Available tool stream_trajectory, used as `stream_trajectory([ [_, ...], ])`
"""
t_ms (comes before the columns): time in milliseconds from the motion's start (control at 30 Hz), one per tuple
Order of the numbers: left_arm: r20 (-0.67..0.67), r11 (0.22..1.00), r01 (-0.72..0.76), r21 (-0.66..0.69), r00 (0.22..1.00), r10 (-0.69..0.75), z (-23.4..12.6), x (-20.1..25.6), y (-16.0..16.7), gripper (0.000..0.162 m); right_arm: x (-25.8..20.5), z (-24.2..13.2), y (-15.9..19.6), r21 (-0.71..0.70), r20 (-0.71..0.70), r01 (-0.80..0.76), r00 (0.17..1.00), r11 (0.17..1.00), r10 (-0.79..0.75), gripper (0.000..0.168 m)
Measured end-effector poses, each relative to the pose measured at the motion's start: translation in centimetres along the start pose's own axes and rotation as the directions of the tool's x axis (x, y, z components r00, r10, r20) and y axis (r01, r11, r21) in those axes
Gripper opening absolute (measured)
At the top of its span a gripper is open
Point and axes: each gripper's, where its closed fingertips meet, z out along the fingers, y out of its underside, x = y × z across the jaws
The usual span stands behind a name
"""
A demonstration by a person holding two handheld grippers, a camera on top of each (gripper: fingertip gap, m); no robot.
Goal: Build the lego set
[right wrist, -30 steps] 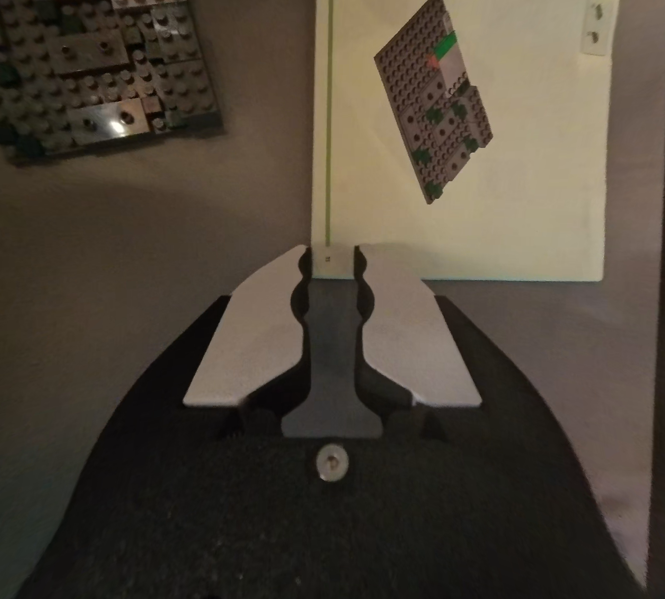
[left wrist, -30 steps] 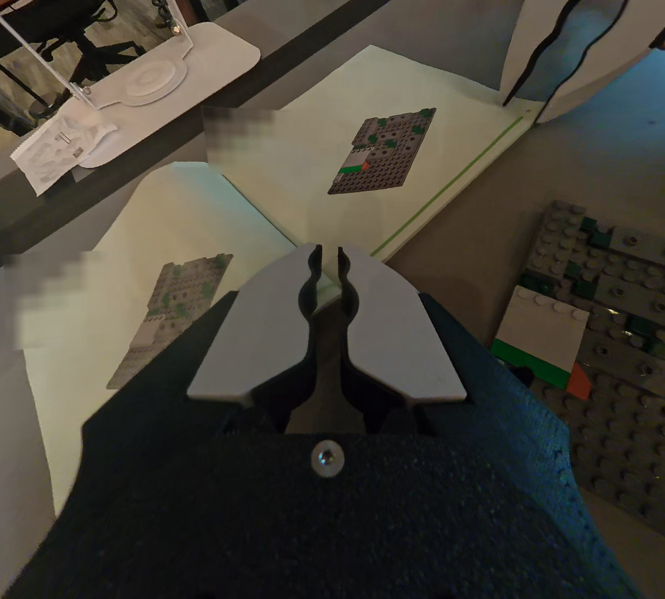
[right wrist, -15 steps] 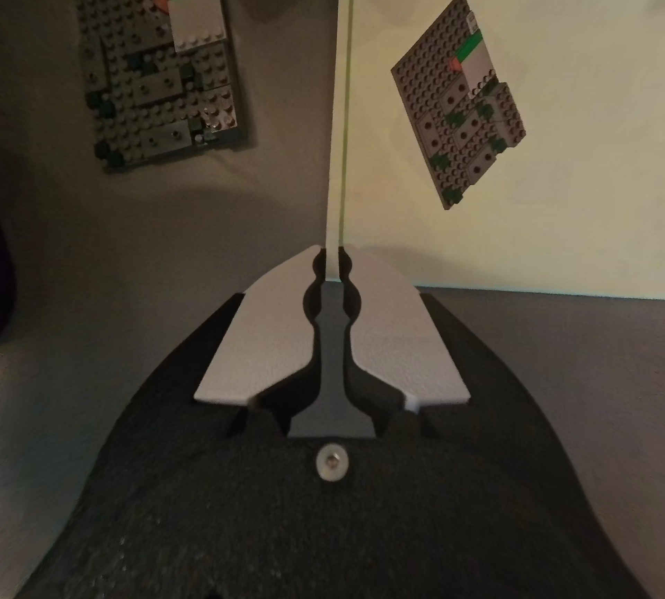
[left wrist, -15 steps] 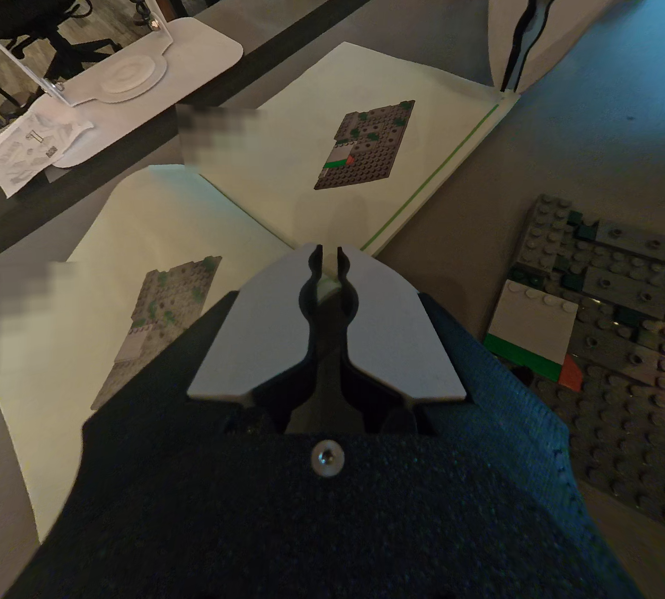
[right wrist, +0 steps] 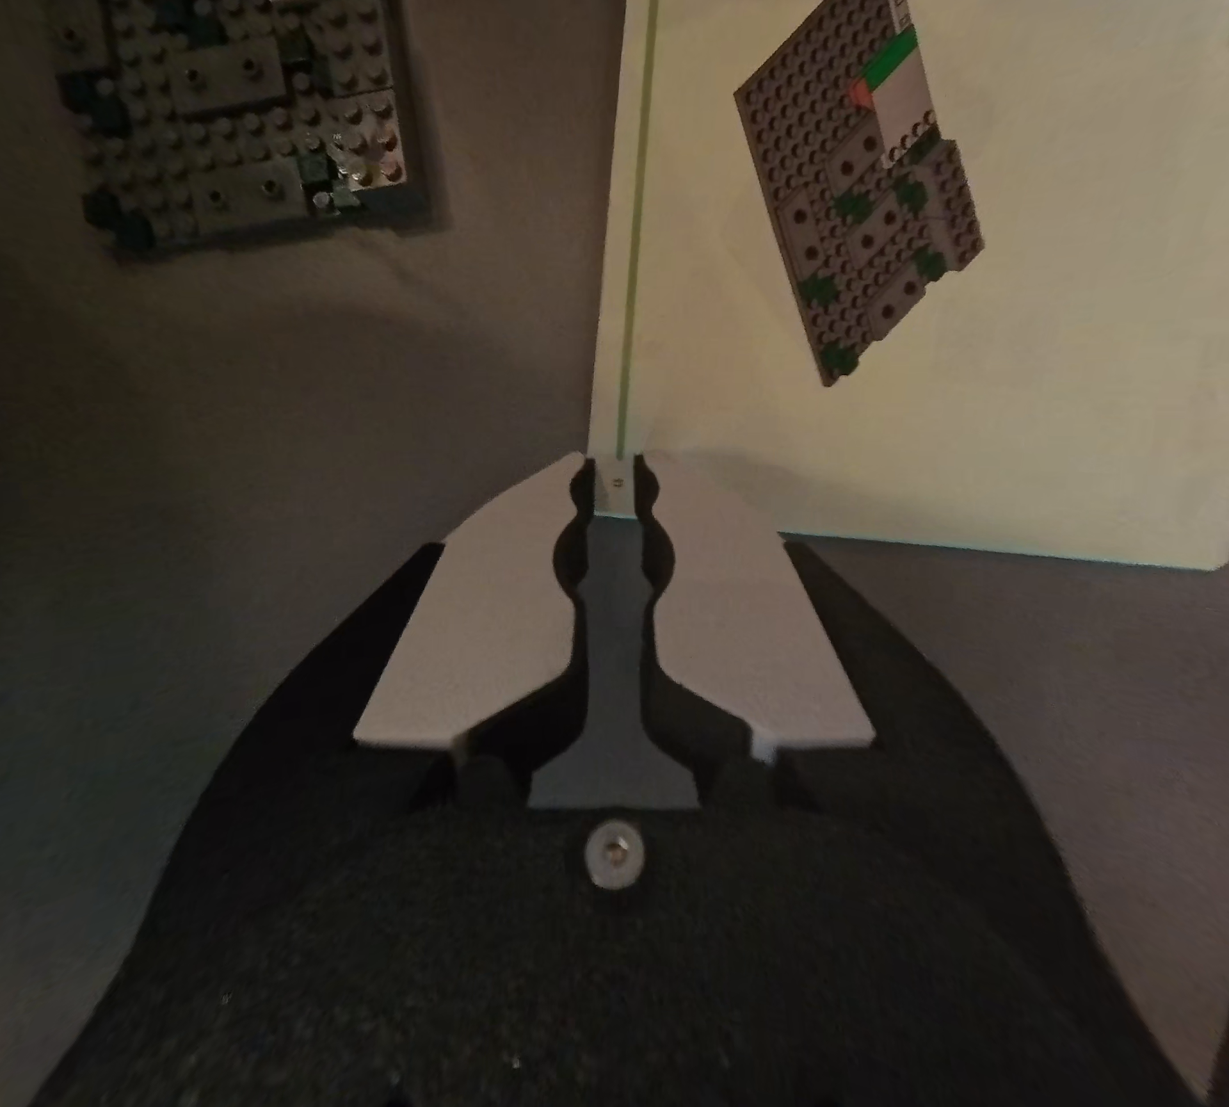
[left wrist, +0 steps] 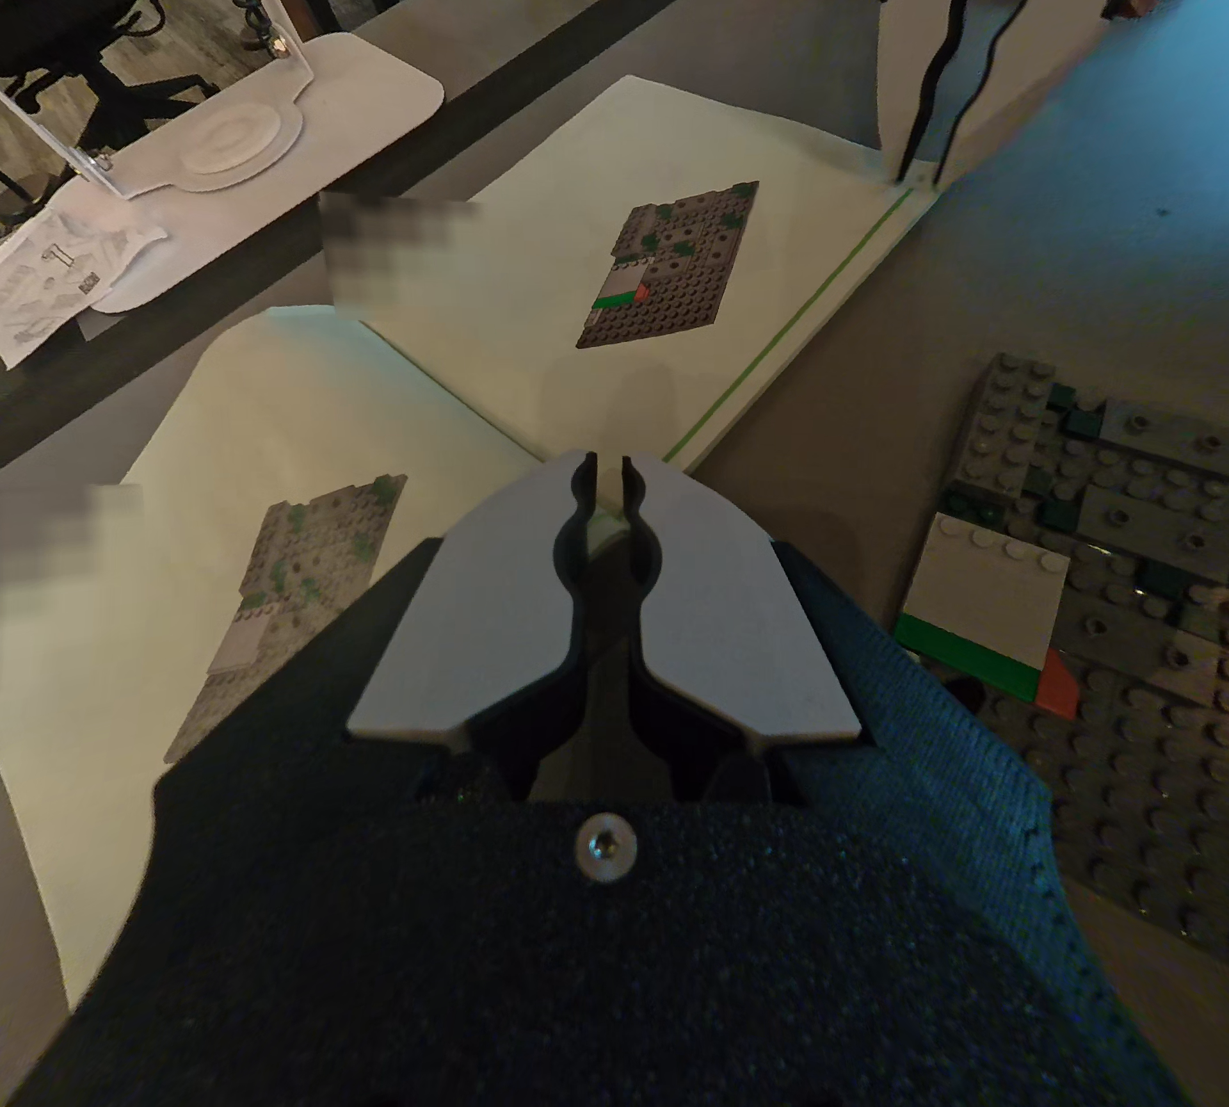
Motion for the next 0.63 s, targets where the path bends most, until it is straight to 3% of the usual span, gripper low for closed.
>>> stream_trajectory([
  [100, 0.001, 1.000, 0.001, 0.000, 1.000, -0.001, 0.00, -0.03, 0.01, 0.007, 0.18, -0.13, 0.14, -0.011, 0.012, -0.001, 1.000, 1.000, 0.001, 0.003],
  [367, -0.001, 1.000, 0.001, 0.000, 1.000, -0.001, 0.03, -0.02, 0.04, 0.007, -0.19, -0.29, 0.10, -0.024, 0.035, 0.013, 0.999, 1.000, -0.012, 0.002],
  [533, -0.002, 1.000, -0.004, -0.003, 1.000, 0.004, 0.09, 0.02, 0.07, 0.007, -0.33, -0.16, 0.42, -0.047, 0.022, 0.027, 0.999, 0.999, -0.026, 0.013],
  [633, 0.000, 1.000, -0.005, -0.001, 1.000, 0.005, 0.07, 0.02, 0.05, 0.007, -0.22, -0.18, 0.41, -0.045, 0.017, 0.028, 0.999, 0.999, -0.027, 0.008],
])
